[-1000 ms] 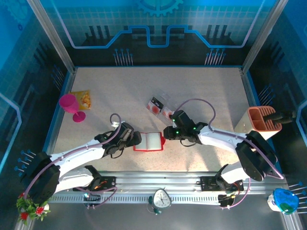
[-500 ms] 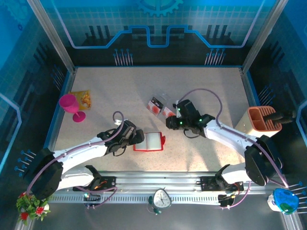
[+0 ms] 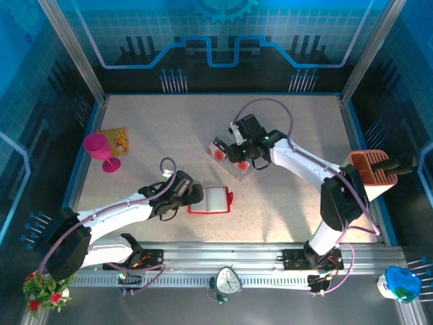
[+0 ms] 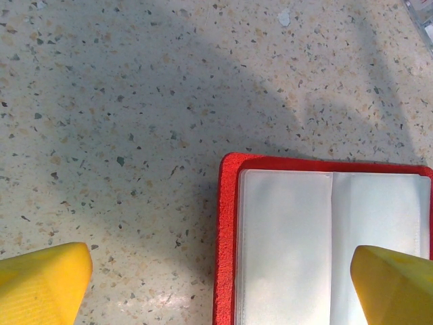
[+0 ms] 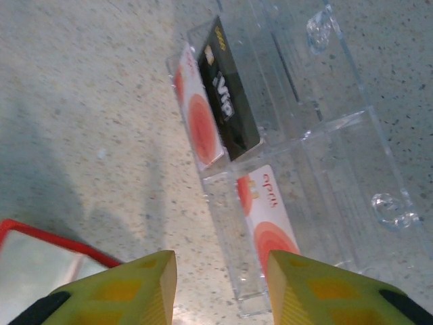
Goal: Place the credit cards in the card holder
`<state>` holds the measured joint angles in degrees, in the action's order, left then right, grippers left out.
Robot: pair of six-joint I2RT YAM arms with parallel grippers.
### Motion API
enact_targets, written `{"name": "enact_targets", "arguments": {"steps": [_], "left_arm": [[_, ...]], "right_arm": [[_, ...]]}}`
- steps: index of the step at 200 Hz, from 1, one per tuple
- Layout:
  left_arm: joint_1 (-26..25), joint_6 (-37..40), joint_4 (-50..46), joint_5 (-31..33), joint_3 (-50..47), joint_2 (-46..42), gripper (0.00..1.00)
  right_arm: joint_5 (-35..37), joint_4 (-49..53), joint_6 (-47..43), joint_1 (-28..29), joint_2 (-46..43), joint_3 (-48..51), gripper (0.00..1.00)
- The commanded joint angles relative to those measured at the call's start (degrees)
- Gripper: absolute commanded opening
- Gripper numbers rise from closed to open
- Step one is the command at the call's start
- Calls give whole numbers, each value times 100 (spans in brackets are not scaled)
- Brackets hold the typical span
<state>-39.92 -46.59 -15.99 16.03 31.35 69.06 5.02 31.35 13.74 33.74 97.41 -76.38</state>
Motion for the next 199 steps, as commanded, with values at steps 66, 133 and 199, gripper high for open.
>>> {"name": "enact_targets", "arguments": {"steps": [66, 133, 199], "left_arm": [[-34, -34, 18, 86, -59, -39, 99], [-37, -35, 33, 99, -64, -47, 99], [-39, -35, 8, 99, -52, -71, 99]], "right_arm": [[929, 762, -731, 32, 993, -755, 39], [946, 793, -837, 80, 1201, -767, 27], [610, 794, -1020, 80, 891, -722, 0]]}}
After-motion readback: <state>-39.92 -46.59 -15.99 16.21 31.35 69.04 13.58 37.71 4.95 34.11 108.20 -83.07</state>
